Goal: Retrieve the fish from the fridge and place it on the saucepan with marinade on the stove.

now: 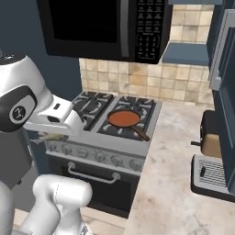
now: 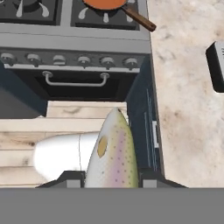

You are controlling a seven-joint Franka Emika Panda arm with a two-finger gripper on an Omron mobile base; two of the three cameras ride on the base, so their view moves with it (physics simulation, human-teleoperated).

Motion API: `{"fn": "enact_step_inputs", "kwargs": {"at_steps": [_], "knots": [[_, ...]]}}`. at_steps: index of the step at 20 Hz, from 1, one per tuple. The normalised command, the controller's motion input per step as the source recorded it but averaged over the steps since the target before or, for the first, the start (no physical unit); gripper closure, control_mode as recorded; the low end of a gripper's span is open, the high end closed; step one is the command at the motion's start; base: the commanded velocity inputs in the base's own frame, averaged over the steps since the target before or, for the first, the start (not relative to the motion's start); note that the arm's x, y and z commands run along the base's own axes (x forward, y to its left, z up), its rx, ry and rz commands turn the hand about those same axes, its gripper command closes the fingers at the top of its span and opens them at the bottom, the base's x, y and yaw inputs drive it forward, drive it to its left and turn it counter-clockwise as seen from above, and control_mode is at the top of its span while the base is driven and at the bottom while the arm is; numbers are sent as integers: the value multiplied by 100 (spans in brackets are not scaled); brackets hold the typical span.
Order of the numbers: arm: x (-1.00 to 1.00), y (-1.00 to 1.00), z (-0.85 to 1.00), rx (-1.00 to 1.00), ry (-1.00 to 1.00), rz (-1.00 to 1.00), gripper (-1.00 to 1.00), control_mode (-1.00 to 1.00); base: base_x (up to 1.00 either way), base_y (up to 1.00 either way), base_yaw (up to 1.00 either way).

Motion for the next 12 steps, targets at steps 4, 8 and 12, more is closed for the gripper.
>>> {"fn": "enact_step_inputs", "kwargs": {"at_steps": [4,8,12], "knots": [[0,0,0,0,0,0,100,100,38,0,-21],[0,0,0,0,0,0,100,100,39,0,-26],[0,0,0,0,0,0,100,100,46,0,-24]]}}
